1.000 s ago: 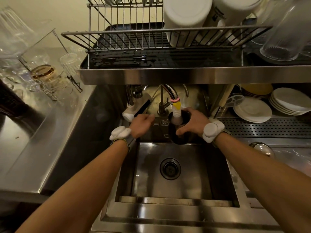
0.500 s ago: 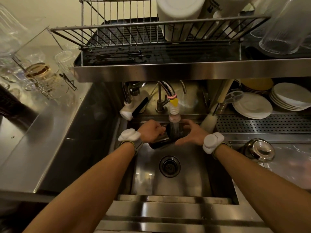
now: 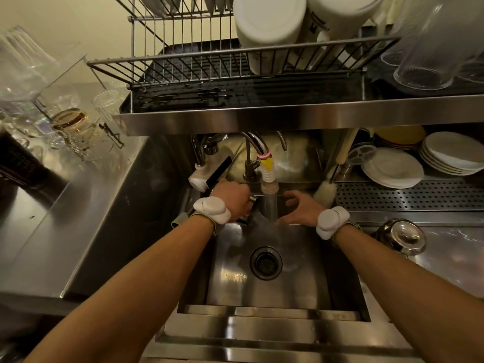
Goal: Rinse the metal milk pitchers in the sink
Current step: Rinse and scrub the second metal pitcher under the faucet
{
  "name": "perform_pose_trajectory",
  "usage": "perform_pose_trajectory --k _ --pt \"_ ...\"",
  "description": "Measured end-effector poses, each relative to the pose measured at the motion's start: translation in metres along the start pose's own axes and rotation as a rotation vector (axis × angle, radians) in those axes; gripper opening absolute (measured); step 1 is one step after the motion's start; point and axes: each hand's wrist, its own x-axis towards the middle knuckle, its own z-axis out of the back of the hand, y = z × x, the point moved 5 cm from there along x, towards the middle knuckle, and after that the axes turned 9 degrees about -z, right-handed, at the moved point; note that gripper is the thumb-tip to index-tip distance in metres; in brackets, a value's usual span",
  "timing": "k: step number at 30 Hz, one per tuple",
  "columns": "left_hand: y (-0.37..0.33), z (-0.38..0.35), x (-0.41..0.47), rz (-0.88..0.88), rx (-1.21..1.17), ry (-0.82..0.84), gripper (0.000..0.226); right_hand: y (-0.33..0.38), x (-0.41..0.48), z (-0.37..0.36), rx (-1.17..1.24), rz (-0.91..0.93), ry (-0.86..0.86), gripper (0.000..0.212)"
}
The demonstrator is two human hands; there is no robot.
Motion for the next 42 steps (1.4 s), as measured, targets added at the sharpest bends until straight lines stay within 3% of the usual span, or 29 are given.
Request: perform_pose_trajectory --k 10,12,18,24,28,33,42 --pt "-0.005 0.015 0.003 -0.027 0.067 -0.045 0.025 0.001 -0.006 0.004 -0.027 0.018 -0.026 0.1" --pt "0.003 0.011 0.003 0.065 -0.098 -0.014 0.029 0.001 -0.006 0.004 -0.015 0.024 -0.022 0.1" --pt "0.017 -0.028 0.0 0.335 -0.909 -0.013 0.035 -0.007 -0.003 0.0 0.044 0.035 -0.013 0.108" --pt "0.005 -0.046 -0.002 0.304 -1.298 -0.019 0.035 0.008 0.003 -0.012 0.24 0.156 -0.013 0.115" --pt "0.015 -0.045 -0.001 0.358 -1.345 -0.052 0.039 0.018 0.008 -0.01 0.237 0.169 -0.113 0.099" --pt "0.043 -0.038 -0.007 0.537 -1.341 -0.264 0.052 0.037 0.004 0.004 0.186 0.243 -0.156 0.099" --pt "0.054 -0.049 -0.012 0.531 -1.209 -0.266 0.049 0.047 -0.003 0.012 0.118 0.26 -0.12 0.084"
